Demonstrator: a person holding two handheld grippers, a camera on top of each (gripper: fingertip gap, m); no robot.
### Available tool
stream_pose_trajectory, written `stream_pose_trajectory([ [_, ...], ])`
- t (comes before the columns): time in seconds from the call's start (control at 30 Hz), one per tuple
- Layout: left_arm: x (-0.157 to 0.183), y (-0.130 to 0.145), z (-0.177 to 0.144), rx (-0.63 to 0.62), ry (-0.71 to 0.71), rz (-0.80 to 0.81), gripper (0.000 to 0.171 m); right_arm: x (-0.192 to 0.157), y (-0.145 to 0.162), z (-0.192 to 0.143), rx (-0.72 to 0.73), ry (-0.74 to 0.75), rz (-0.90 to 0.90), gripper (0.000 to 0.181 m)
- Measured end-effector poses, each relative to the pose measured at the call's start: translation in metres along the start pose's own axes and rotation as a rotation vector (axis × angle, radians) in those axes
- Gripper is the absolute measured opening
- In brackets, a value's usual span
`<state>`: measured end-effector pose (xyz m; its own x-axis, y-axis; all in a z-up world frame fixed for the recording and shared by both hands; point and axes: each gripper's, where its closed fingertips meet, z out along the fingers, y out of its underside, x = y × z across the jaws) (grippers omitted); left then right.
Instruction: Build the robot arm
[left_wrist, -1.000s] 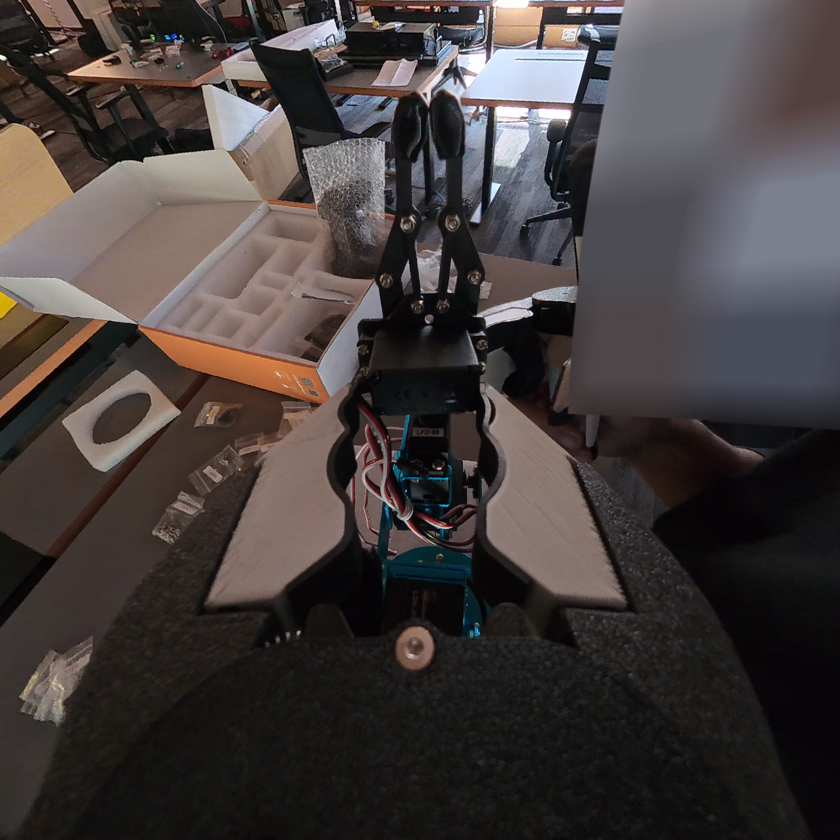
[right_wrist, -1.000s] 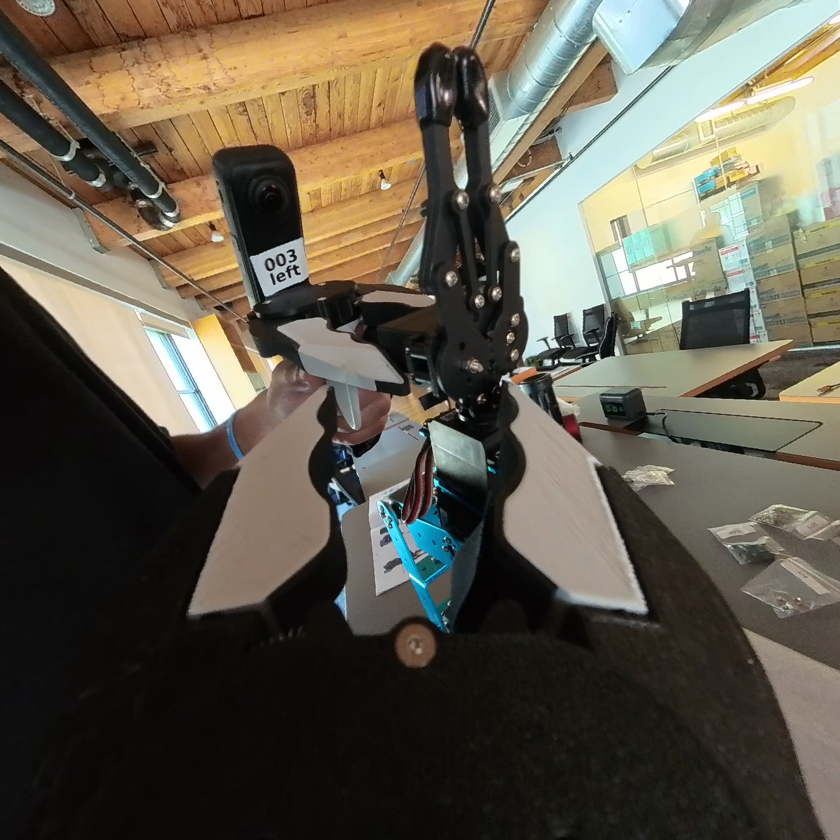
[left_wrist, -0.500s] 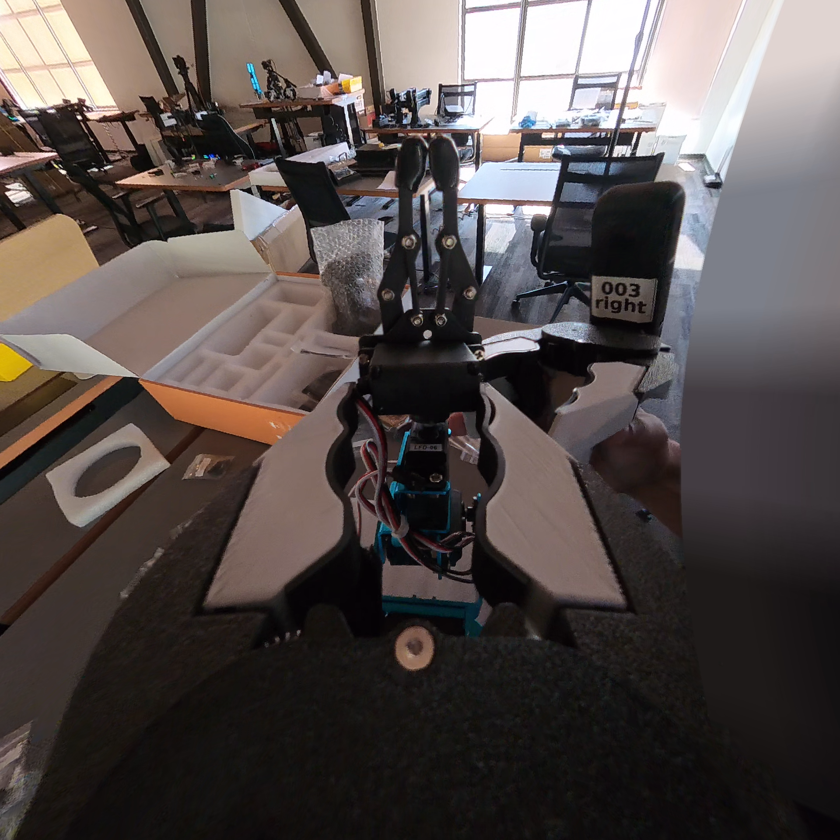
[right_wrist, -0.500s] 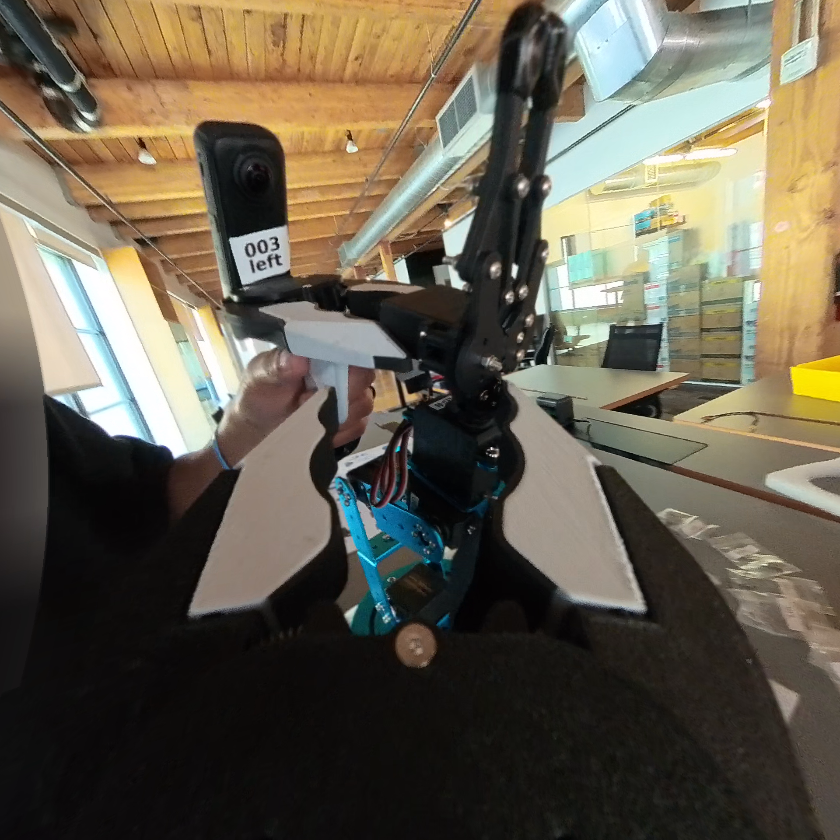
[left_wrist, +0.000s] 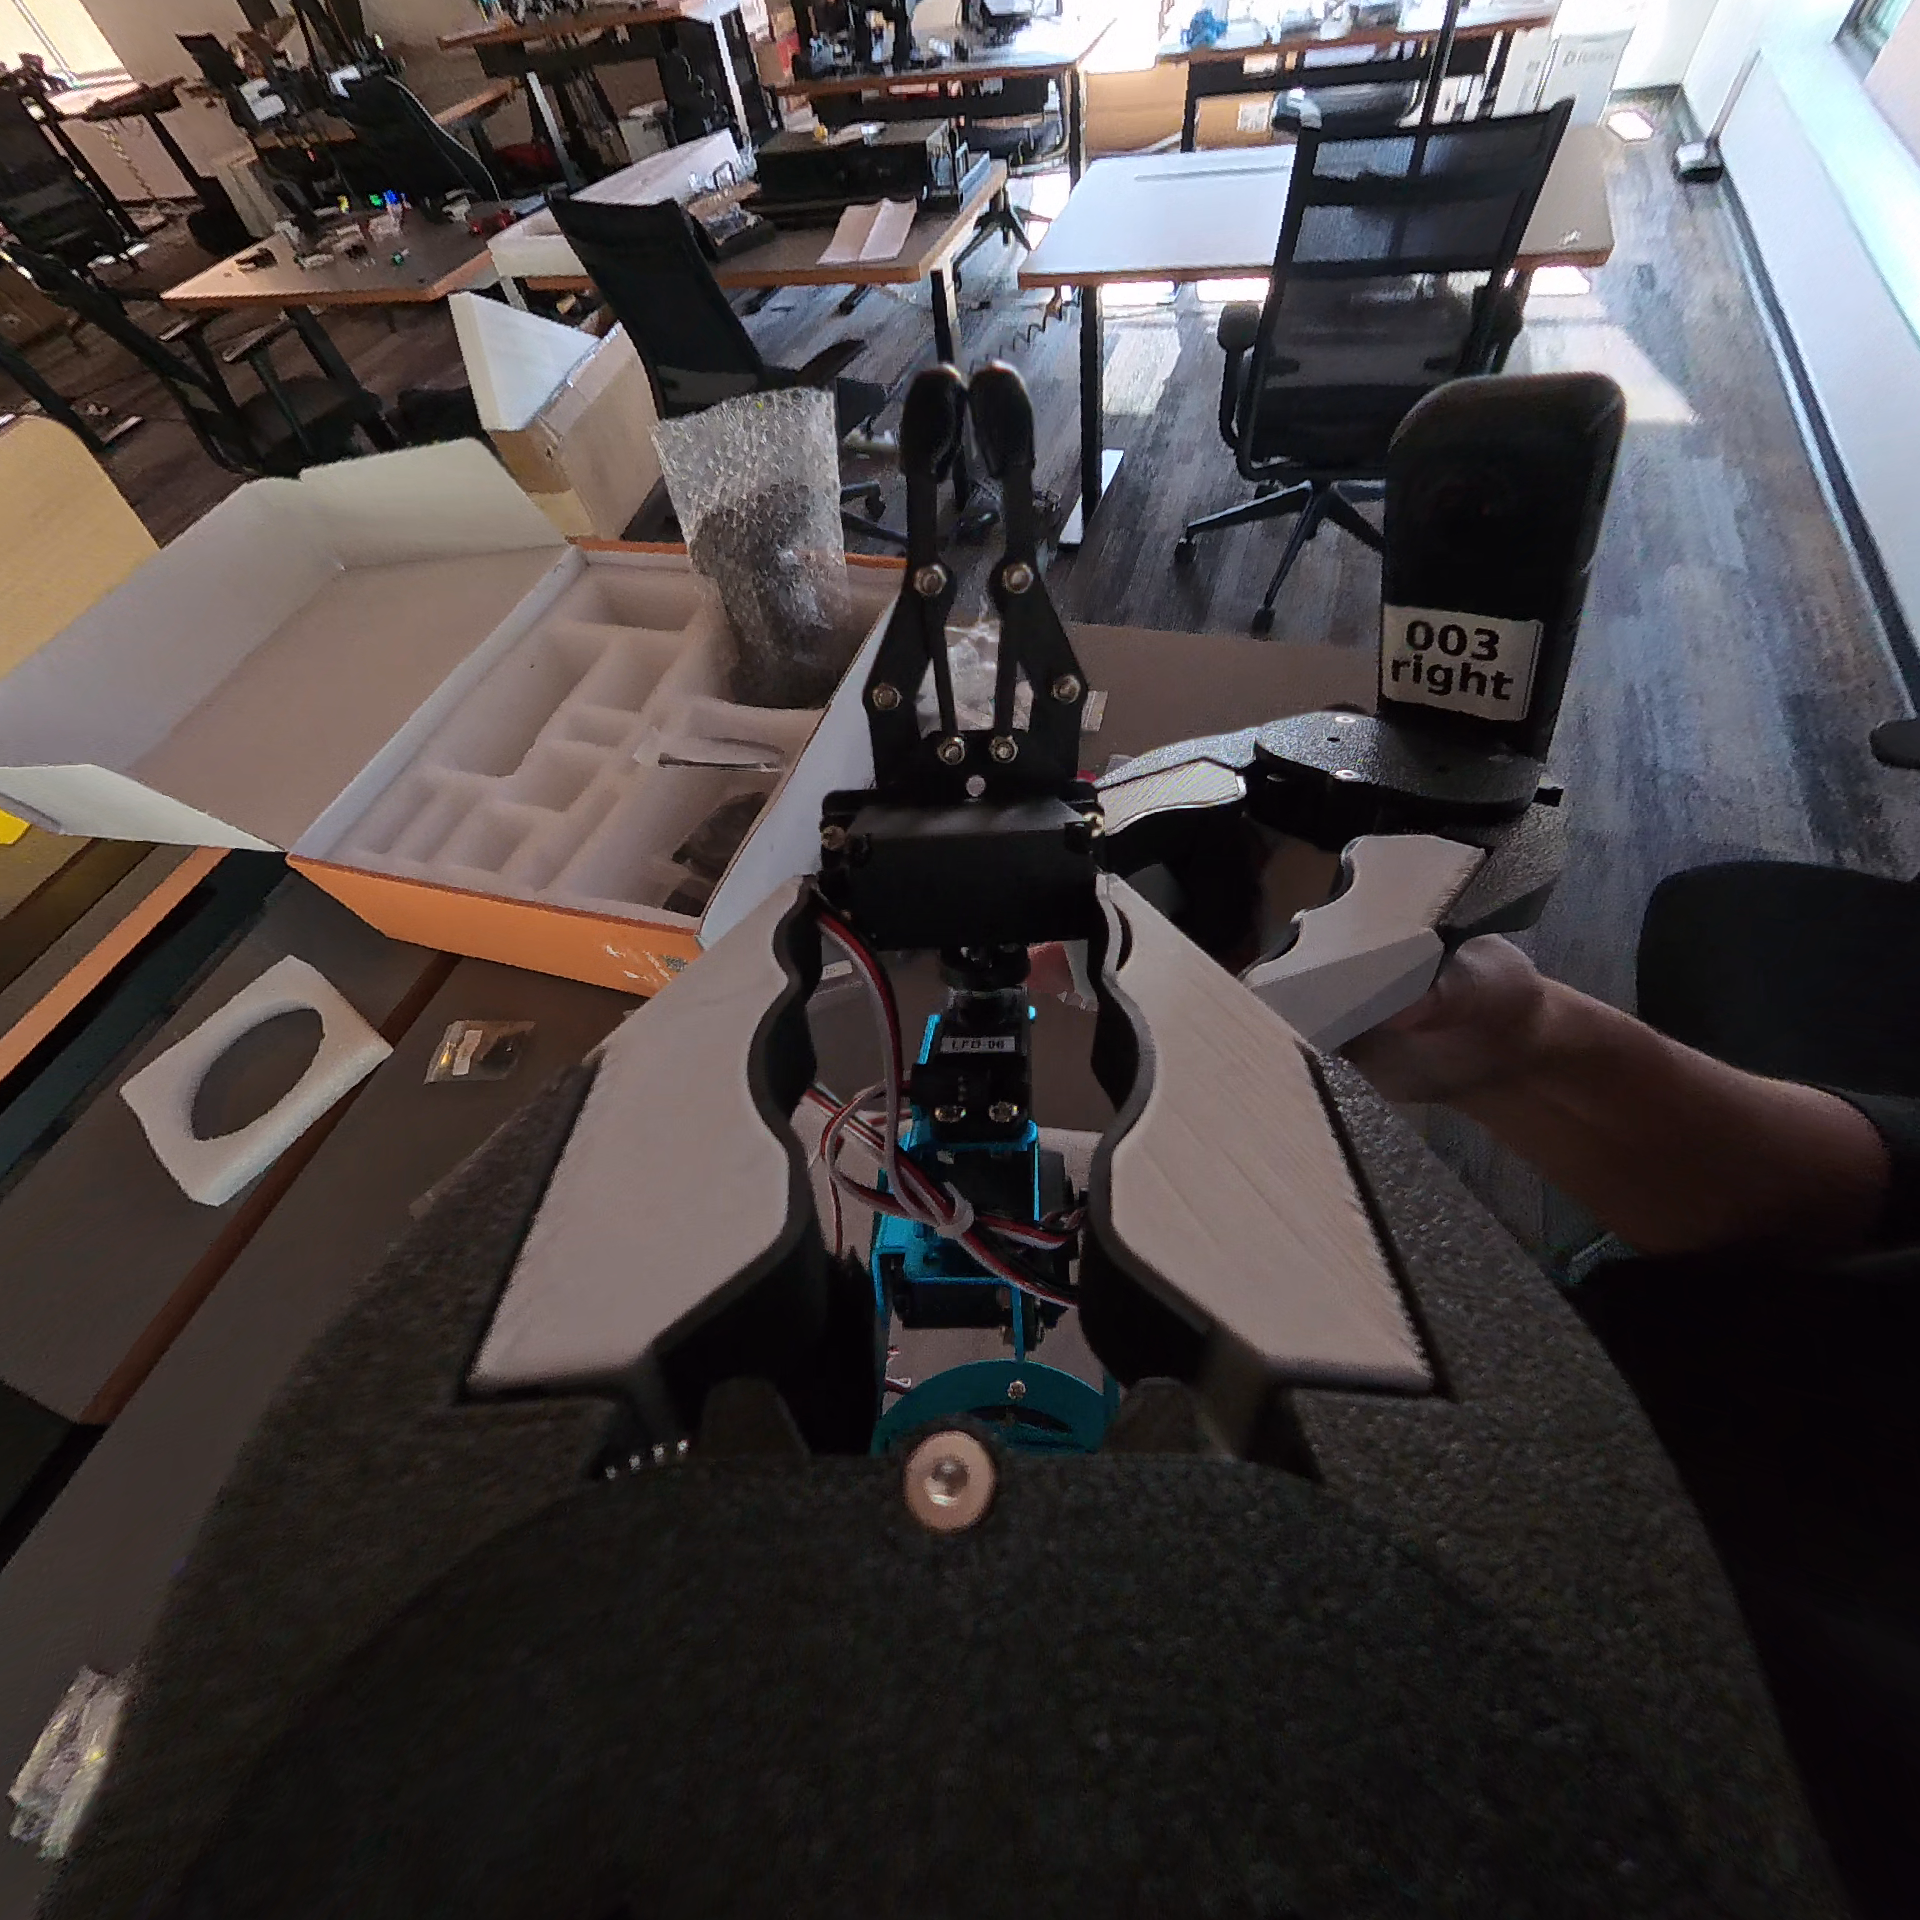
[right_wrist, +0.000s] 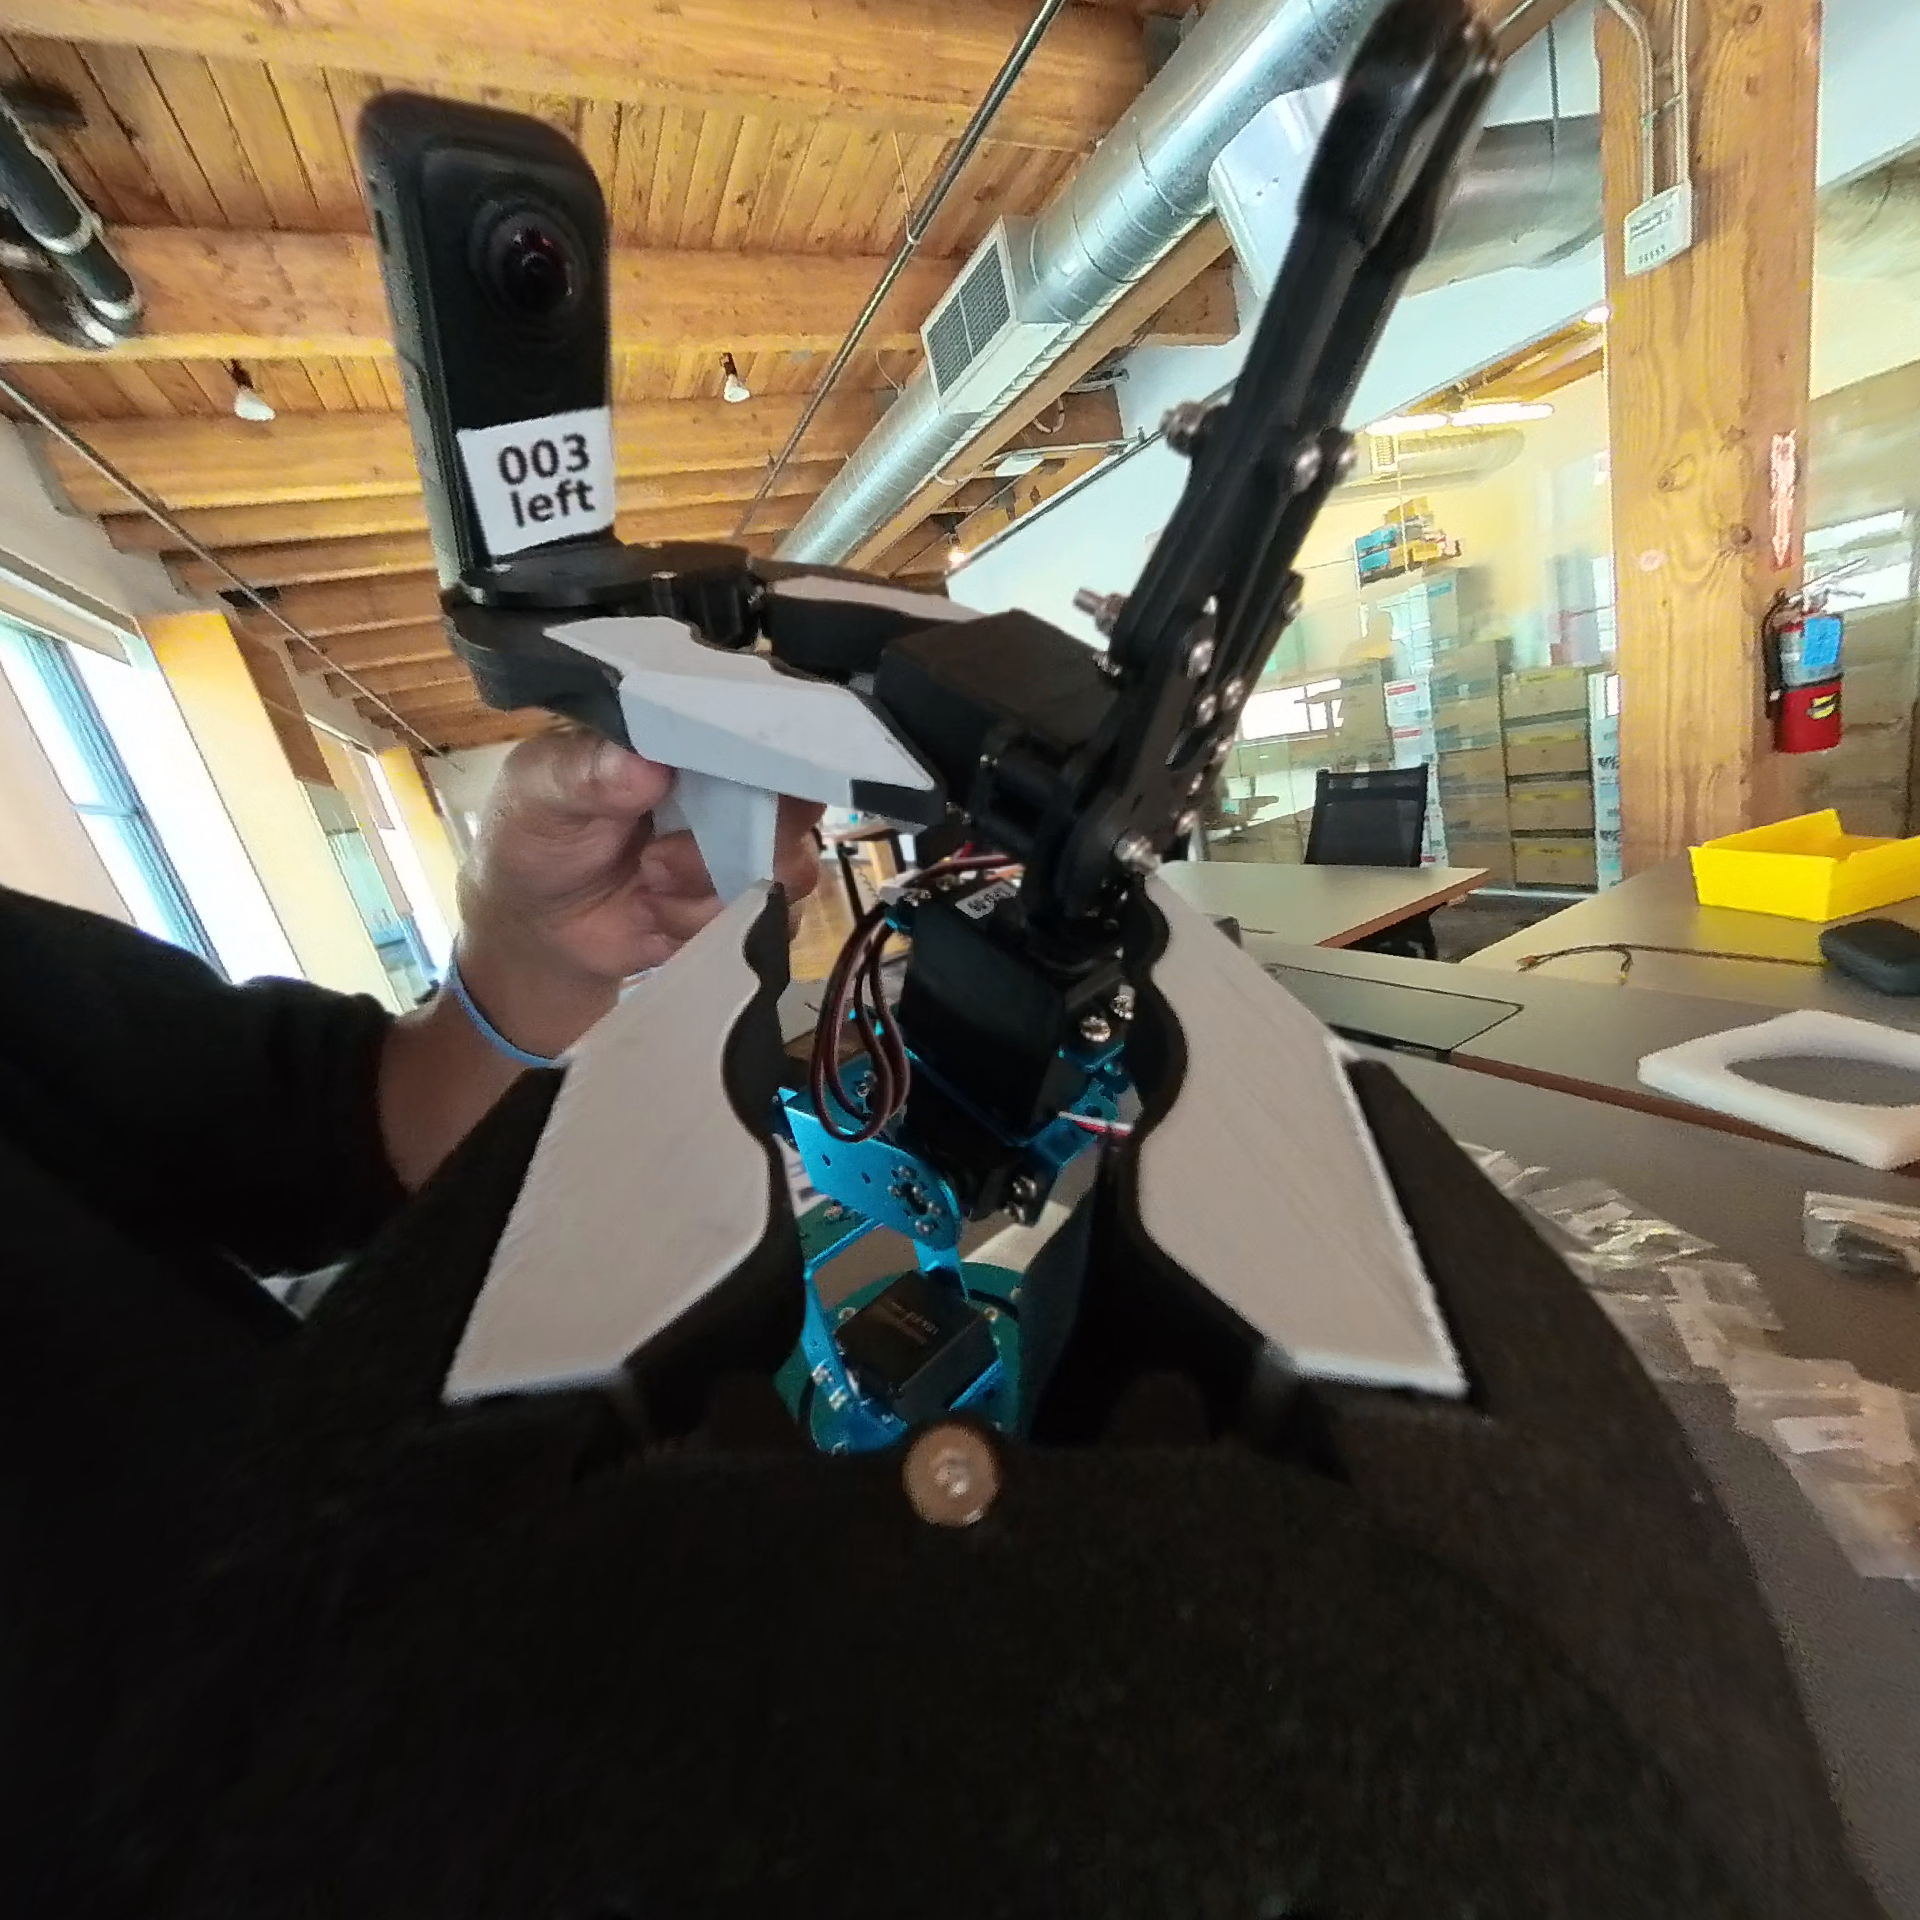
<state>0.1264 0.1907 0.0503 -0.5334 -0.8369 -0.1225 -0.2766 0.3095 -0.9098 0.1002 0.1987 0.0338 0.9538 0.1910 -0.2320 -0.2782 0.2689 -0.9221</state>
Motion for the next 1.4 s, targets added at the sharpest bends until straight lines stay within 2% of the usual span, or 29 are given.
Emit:
stream_pose_trajectory([
  [0.2,0.008,-0.002,0.019,-0.079,0.016,0.043,0.052,0.006,-0.001,-0.015,0.01,-0.023,0.146,0.064],
  [0.43,0.009,0.0,0.034,-0.128,0.032,0.085,0.052,0.003,-0.012,-0.023,0.088,-0.123,0.468,0.095],
  [0.63,0.0,0.002,0.037,-0.147,0.025,0.085,0.052,0.015,-0.022,-0.015,0.123,-0.059,0.727,0.102],
  [0.83,-0.001,0.005,0.036,-0.139,0.04,0.107,0.053,0.032,-0.016,-0.01,0.141,0.079,0.869,0.076],
  [0.9,-0.001,0.006,0.036,-0.124,0.03,0.143,0.053,0.035,-0.017,-0.01,0.17,0.107,0.891,0.073],
  [0.97,0.0,0.006,0.035,-0.104,0.039,0.152,0.054,0.037,-0.014,-0.01,0.172,0.151,0.888,0.062],
  [1.1,0.006,0.001,0.027,-0.049,0.139,0.079,0.062,0.037,-0.012,-0.008,0.172,0.173,0.884,0.061],
  [1.2,0.008,-0.007,0.009,0.022,0.262,0.018,0.066,0.038,-0.013,-0.007,0.175,0.172,0.884,0.061],
  [1.3,-0.009,-0.012,-0.014,0.064,0.389,-0.03,0.041,0.039,-0.013,-0.008,0.184,0.173,0.889,0.061],
  [1.33,-0.023,-0.013,-0.015,0.069,0.396,-0.041,0.04,0.039,-0.013,-0.008,0.182,0.171,0.887,0.065],
  [1.4,-0.049,-0.007,-0.008,0.045,0.413,-0.047,0.034,0.038,-0.013,-0.007,0.183,0.169,0.883,0.061],
])
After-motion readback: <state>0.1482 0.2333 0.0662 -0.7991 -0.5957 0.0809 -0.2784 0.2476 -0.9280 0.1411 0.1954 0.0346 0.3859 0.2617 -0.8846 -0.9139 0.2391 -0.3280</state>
